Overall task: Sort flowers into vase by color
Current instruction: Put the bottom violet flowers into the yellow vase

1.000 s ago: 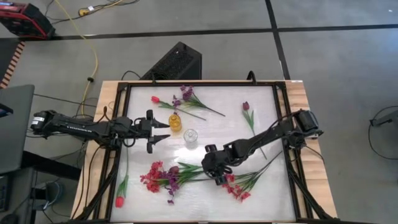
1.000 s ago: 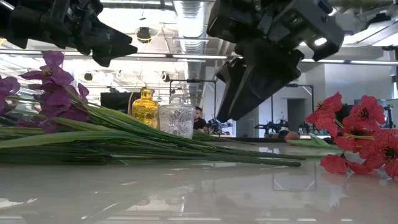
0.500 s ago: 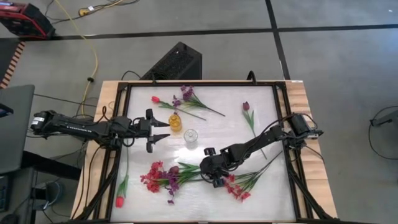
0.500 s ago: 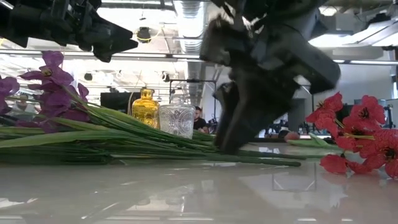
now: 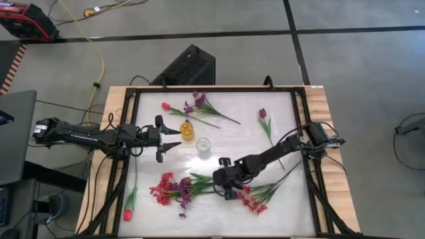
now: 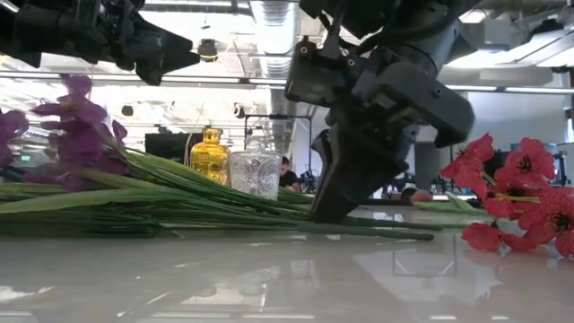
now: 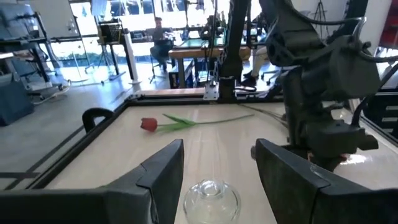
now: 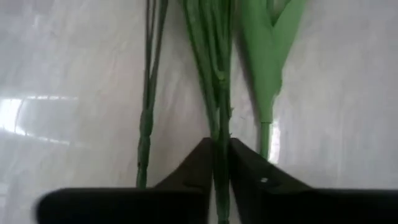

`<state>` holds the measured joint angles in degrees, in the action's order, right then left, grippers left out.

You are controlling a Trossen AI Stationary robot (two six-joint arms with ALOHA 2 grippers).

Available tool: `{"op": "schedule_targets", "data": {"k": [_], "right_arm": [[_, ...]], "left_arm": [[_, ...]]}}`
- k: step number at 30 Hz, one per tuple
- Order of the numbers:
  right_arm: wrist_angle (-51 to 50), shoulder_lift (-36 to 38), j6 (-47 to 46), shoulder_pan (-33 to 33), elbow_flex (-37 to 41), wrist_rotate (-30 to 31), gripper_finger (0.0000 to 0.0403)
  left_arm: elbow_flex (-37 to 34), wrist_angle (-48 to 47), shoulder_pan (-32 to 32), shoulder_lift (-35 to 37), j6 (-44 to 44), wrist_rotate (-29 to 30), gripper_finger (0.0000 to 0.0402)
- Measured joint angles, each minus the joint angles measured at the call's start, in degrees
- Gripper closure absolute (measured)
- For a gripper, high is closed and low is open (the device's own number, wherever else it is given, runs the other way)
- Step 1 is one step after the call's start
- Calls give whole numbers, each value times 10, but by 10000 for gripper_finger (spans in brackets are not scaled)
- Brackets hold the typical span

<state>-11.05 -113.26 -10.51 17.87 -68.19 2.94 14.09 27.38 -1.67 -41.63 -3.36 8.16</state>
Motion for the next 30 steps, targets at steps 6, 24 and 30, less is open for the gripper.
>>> {"op": "schedule_targets", "data": {"k": [6,24,30], "right_arm": [[-8,47,0,-17,1,0,370],[353,289,71,-99,209,-145,370],[560,285,65,-148,267,-181,370]], "left_arm": [[0,-1,0,0,-3,0,212],[0,-142,0,83,-11,153,212],[0,-159,0,83,0,166,212]]}}
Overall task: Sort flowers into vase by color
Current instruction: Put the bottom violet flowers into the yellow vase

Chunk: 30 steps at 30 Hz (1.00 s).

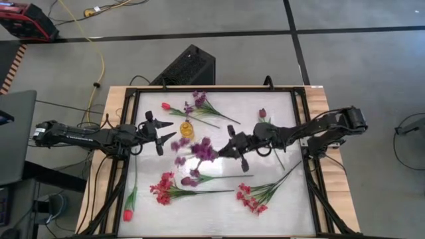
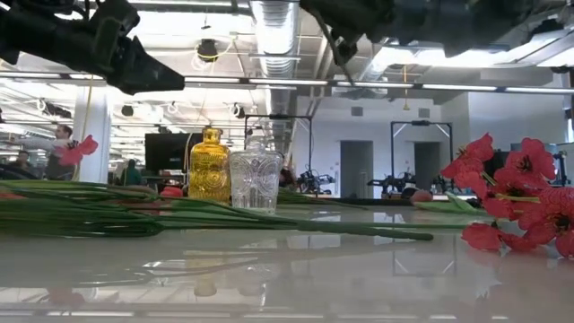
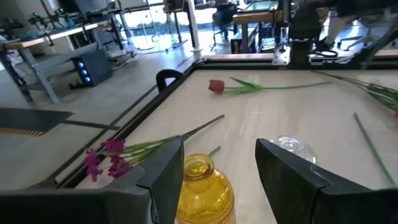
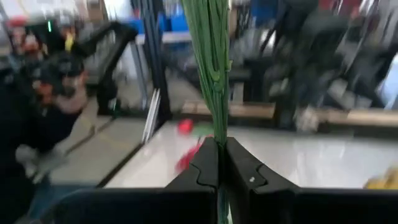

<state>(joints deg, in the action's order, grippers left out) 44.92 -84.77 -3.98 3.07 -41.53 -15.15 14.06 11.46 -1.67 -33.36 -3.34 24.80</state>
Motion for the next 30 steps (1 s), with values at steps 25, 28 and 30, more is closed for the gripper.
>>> {"op": "schedule_targets", "data": {"k": [25,28,30], "right_arm": [[439,-299,-213,-207,-215,-178,370],[403,-300,-202,-217,-239,-178,370],[393,-300,-195,-222,-251,-178,370]], "left_arm": [[40,270,79,-131,18,-98,212],[72,265,116,-174,24,-128,212],[95,264,139,-203,34,-154,212]]}}
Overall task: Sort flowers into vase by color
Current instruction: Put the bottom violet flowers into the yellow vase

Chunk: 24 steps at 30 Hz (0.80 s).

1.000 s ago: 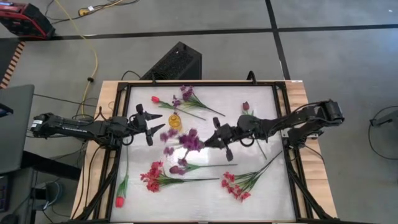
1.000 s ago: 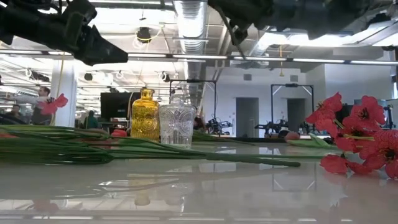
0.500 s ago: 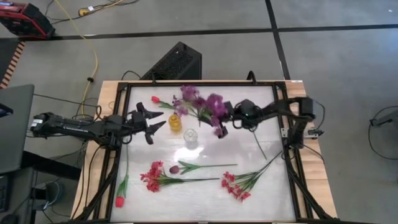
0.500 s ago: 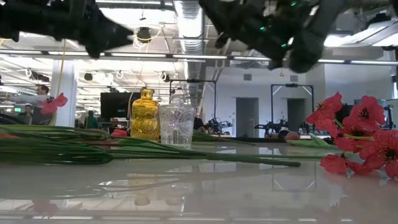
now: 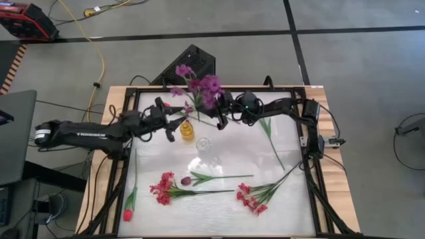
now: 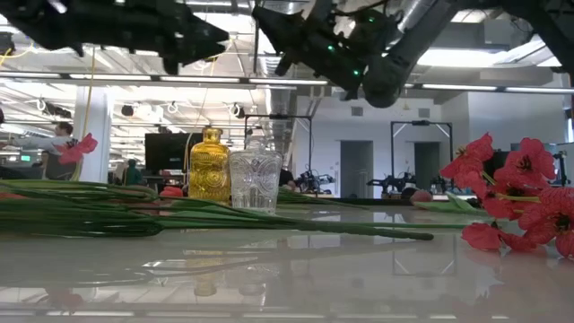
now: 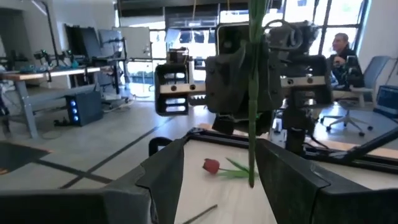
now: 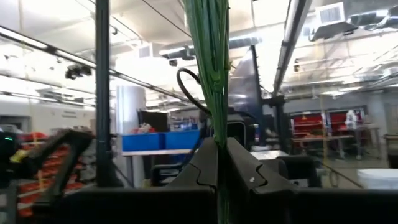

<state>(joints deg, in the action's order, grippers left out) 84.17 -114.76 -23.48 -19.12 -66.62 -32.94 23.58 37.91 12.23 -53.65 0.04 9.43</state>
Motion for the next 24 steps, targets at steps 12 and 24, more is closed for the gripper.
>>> {"op": "schedule_targets", "data": {"k": [12,24], "right_arm": [[-2,1,4,-15,-9,1,370],[-1,1,6,-17,-9,12,369]], "left_arm": [[109,0,46,-117,2,-109,212],[134,-17,50,-127,1,-121,213]]}}
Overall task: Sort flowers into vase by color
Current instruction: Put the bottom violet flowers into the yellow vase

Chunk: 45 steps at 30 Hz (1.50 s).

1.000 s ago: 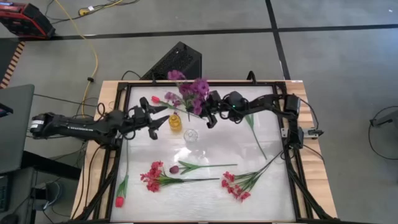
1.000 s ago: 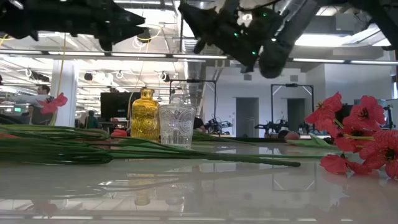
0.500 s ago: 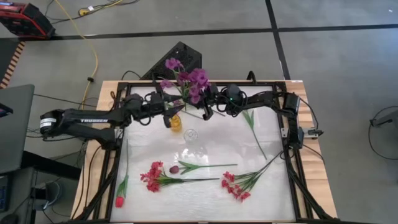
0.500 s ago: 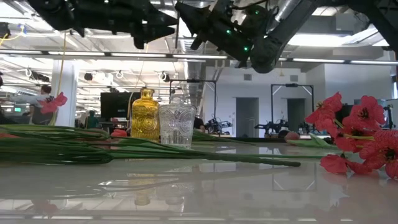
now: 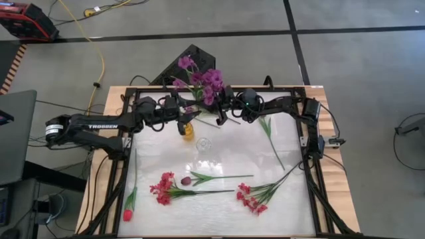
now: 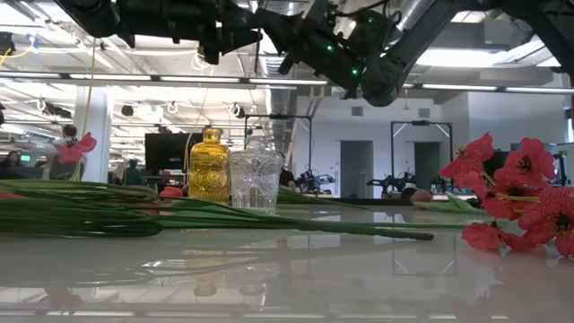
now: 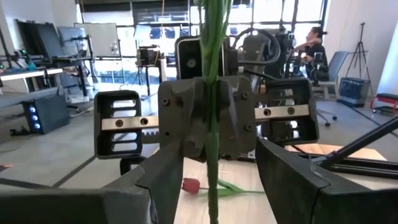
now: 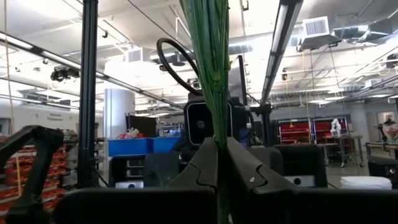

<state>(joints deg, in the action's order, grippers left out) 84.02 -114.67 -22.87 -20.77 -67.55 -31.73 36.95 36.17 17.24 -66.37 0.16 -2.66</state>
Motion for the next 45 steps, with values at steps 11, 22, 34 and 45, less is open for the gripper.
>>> {"op": "schedule_targets", "data": {"k": [11,22,34,45], "right_arm": [[-15,1,9,13,0,-3,357],[-22,1,-59,-16,0,-80,274],[57,1,-210,-67,0,-274,150],[58,1,-204,-35,10,-302,148]], "left_arm": [[0,-9,2,0,11,-11,318],[0,-13,2,0,16,-11,395],[0,-107,3,133,-26,59,399],[-149,11,2,271,29,86,399]]}}
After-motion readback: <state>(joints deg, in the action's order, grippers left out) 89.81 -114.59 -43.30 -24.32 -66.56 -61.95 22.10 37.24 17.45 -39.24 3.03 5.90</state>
